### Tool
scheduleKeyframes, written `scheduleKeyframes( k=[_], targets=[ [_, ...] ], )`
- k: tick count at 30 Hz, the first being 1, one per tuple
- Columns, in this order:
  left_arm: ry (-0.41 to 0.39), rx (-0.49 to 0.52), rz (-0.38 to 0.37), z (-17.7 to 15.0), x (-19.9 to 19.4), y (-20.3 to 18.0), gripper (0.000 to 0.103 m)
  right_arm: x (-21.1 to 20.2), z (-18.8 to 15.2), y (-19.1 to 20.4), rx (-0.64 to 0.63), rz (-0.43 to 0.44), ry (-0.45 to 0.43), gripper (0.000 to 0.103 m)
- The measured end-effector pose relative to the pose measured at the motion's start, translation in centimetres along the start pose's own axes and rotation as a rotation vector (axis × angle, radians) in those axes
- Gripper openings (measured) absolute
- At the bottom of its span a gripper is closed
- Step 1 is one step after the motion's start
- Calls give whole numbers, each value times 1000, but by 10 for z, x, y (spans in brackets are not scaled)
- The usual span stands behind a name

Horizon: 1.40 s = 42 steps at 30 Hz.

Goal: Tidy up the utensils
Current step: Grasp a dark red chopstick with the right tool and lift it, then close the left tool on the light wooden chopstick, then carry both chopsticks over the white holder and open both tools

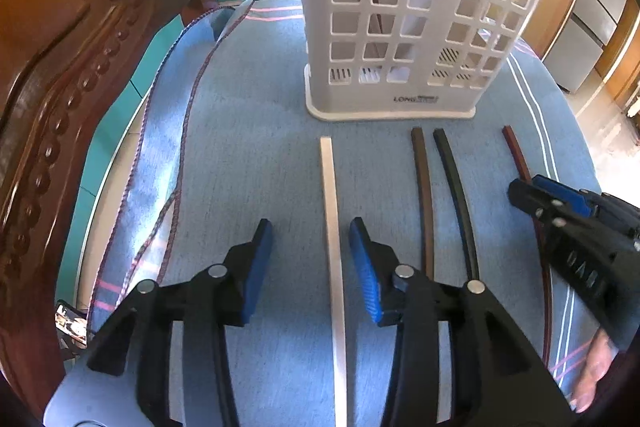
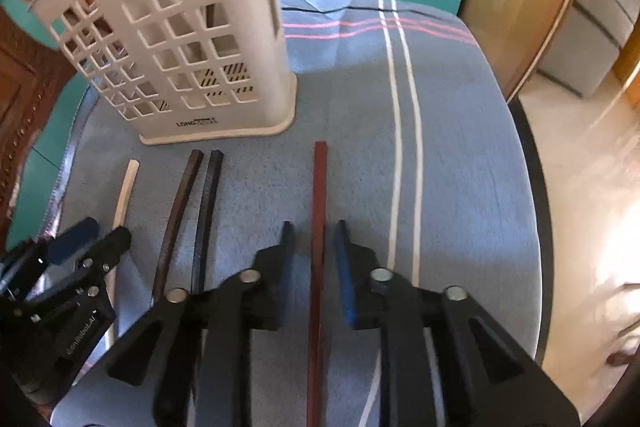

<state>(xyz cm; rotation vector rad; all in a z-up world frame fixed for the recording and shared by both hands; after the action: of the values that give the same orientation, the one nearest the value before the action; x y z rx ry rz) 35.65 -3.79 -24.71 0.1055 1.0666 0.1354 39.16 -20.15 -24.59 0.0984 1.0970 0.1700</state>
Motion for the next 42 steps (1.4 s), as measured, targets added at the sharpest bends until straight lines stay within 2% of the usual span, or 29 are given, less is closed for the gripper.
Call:
scheduleKeyframes(
  k=[4,14,17,18,21,26,32,36,42],
  targets=[
    [-6,-13,10,7,4,-2,46,8,9,8,-60,-43,-20,31],
    [0,-8,16,9,6,-6,46,10,14,8,-75,-42,-31,30],
    [1,0,-5,8,4,-9,37,11,9,16,-80,-17,-30,12],
    [-1,5,-8,8,4,-11,30,10,7,19,-89,-11,-27,8],
    [-9,25,-18,6,0,-18,11,9,5,23,-99,-13,-33,7],
    [-17,-7,-41,6,-4,-19,7,-6,8,19,-64,22,-71,7],
    [-114,-12,-45,10,-40,-11,7,-55,17,24,-57,72,-197,7],
    [-224,-6,-94,18,-93,-8,7,-101,19,31,-82,120,-311,7],
    [-422,-30,-162,44,-188,17,7,-183,37,34,-58,255,-482,7]
  ],
)
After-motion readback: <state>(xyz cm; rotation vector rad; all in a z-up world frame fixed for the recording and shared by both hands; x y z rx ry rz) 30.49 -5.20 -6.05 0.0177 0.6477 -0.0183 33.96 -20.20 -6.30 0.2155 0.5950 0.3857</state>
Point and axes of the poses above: each gripper's, at about its wrist camera, not at the fingertips, and x roughly the way its jaws point, y to its left, z to its top, the point moved 9 cm from there along x, roughly the way its jaws point, and after that the axes turned 9 degrees about z, right-handed, at the moved point
